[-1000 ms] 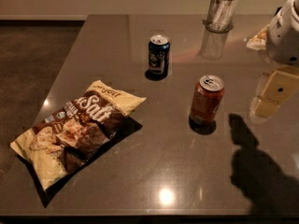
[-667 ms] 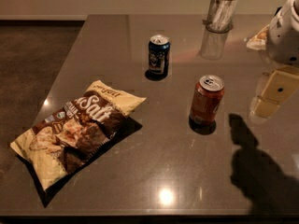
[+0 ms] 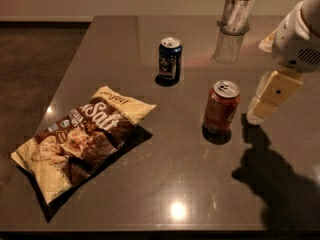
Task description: Move coke can near brown chip bag
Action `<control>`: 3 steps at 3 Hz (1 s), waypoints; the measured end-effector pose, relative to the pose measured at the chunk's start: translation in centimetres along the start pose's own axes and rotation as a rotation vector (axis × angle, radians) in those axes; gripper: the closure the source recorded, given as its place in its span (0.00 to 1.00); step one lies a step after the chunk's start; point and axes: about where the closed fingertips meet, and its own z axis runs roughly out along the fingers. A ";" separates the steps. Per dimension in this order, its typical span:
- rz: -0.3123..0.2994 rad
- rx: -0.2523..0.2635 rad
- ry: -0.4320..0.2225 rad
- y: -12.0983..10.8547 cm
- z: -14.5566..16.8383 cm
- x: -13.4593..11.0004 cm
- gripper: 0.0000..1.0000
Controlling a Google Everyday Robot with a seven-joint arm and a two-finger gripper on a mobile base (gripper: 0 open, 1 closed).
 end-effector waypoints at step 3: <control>0.033 -0.134 -0.234 0.5 5.3 -4.3 0.00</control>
Offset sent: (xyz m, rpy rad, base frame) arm 0.0343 0.0570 -0.0421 0.3269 0.0414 0.0731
